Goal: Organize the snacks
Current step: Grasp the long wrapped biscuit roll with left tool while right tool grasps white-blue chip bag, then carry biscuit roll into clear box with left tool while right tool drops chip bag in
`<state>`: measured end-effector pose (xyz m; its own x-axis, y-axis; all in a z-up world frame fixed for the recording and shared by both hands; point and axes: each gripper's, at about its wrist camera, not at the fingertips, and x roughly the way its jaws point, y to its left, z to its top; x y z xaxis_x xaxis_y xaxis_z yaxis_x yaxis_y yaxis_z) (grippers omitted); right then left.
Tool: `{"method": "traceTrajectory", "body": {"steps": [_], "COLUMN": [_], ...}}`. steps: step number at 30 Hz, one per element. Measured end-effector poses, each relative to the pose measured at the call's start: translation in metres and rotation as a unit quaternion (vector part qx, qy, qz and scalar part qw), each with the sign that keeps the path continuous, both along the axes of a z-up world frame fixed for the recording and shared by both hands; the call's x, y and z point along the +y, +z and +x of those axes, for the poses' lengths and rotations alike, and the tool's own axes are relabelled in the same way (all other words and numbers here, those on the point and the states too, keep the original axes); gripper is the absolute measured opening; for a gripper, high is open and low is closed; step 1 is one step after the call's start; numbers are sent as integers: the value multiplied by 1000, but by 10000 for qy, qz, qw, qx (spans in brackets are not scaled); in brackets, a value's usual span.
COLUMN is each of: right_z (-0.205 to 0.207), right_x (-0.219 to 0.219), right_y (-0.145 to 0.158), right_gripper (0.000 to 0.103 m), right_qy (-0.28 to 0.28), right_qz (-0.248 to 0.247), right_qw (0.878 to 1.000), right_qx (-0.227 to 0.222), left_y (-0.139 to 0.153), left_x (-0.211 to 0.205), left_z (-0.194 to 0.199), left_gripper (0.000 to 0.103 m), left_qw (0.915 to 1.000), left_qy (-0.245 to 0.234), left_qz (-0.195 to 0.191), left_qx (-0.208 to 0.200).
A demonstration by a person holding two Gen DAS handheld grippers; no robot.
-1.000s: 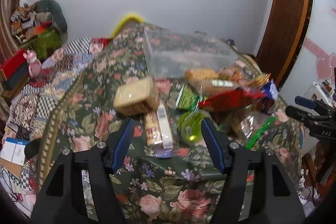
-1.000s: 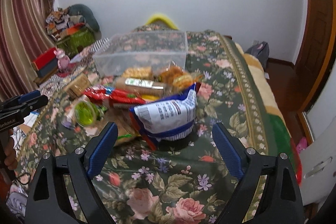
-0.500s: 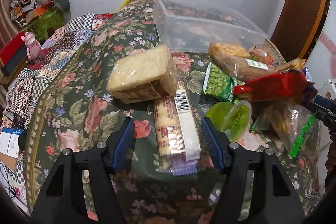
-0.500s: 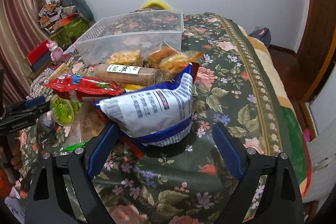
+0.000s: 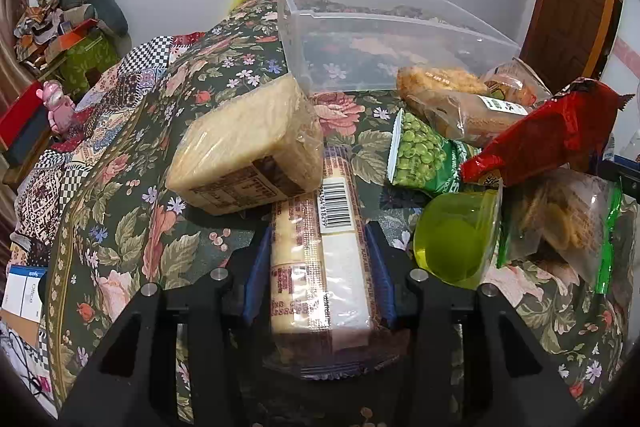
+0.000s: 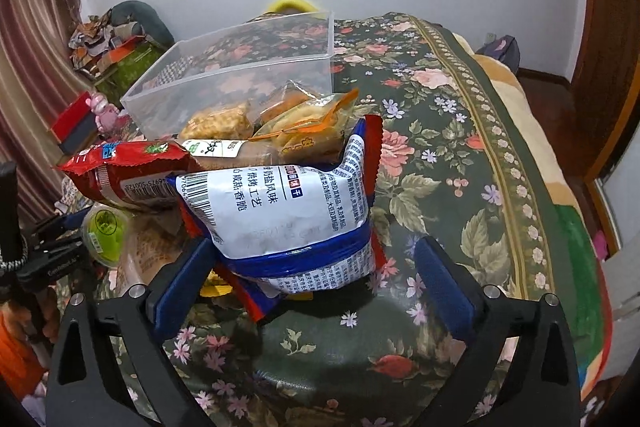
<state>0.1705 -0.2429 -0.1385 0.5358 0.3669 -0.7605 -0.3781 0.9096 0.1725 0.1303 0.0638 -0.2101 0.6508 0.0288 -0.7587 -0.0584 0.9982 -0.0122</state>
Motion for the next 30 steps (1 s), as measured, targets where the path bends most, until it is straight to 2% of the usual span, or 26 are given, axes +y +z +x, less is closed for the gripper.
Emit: {"method": "traceTrajectory", "body": {"steps": [9,18,21,23,27,29,30], "right_z": [0,15,19,22,19,16,14], "right_x": [5,22,20,21,20,17,16], "right_y": [13,-6,-7,-9,-10,-8,-7], "right_gripper": [103,102,96,88,82,71,71], "right_qy": [254,245,221,183,145,117,131], "right_qz": [-27,-424,-273,-295,-311,-303,-290], "right_qw": [9994,9988,9994,9994,9993,9994,9994], "right_qx": [-234,-91,-63,-61,-123,-135,-112], "left_y": [16,38,43,47,55,59,62], "left_x": [0,-8,-11,-15,-21,-21,-21], "left_z": [-19,-38,-40,-42,-44,-43,-44], "left_gripper": [45,45,45,45,45,45,45], "left_qw": [9997,9993,9989,9987,9982,9980,9979], "left_qy": [-56,-194,-273,-297,-335,-331,-322], "left_qz": [-214,-188,-225,-181,-147,-131,-136], "left_qx": [-71,-264,-323,-385,-482,-526,-551]}}
